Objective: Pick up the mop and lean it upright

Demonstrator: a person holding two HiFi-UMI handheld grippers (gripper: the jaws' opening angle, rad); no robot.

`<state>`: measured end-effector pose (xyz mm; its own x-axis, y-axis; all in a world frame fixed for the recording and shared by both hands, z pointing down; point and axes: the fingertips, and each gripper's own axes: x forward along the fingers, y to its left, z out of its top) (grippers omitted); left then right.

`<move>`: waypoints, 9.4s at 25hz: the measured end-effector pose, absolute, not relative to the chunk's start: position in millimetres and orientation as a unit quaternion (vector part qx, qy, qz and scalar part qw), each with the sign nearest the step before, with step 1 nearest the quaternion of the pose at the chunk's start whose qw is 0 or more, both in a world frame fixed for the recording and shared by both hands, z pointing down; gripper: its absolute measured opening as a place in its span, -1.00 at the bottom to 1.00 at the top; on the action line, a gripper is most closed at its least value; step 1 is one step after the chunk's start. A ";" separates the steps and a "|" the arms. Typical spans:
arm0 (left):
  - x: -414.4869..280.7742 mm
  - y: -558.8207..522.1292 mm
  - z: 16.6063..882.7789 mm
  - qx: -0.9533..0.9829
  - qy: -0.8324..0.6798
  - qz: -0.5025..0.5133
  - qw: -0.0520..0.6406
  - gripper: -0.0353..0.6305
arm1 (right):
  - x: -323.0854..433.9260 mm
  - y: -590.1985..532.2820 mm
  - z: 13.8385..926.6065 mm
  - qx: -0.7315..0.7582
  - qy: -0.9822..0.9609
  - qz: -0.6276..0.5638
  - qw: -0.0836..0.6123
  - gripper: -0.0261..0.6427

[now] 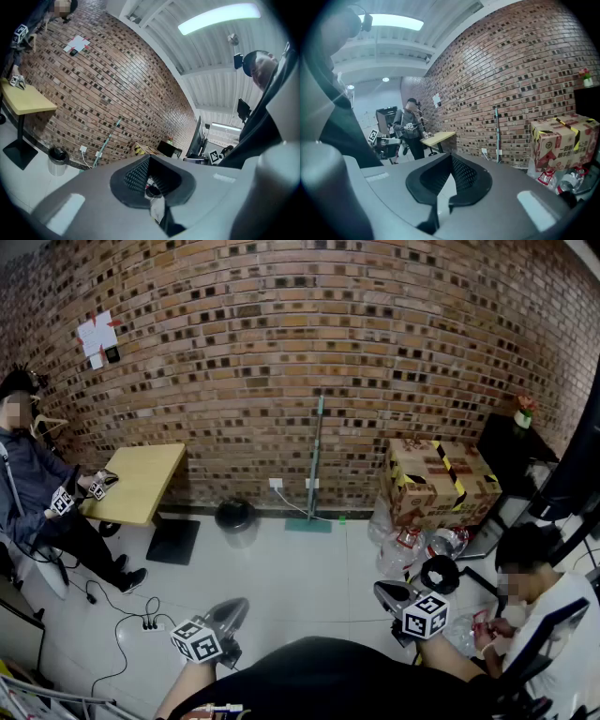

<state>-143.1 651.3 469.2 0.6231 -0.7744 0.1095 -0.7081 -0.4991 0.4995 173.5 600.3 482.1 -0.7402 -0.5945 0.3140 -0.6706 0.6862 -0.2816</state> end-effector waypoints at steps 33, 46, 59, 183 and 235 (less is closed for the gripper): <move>-241.6 416.1 498.3 0.898 -0.336 -0.049 0.279 -0.89 | 60.5 410.1 476.8 0.403 -0.888 0.199 0.095 -0.88; -255.3 321.8 521.3 0.885 -0.360 -0.042 0.293 -0.89 | 47.4 300.5 495.0 0.382 -0.893 0.216 0.103 -0.89; -149.9 214.3 494.1 0.850 -0.450 -0.068 0.264 -0.89 | 126.3 138.5 478.4 0.277 -0.937 0.187 0.096 -0.88; -56.6 -238.0 188.7 0.926 -0.367 0.071 0.052 -0.58 | 91.2 -210.3 217.9 0.241 -0.969 0.026 0.054 -0.88; -48.1 -274.3 30.8 0.934 -0.352 0.051 0.023 -0.58 | 97.5 -236.2 84.7 0.249 -0.968 -0.018 -0.023 -0.88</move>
<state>-48.1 -274.3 30.8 0.7466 -0.6558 0.1117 -0.6605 -0.7508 0.0065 97.5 -236.2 84.7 -0.8747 -0.4816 -0.0542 -0.4832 0.8752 0.0230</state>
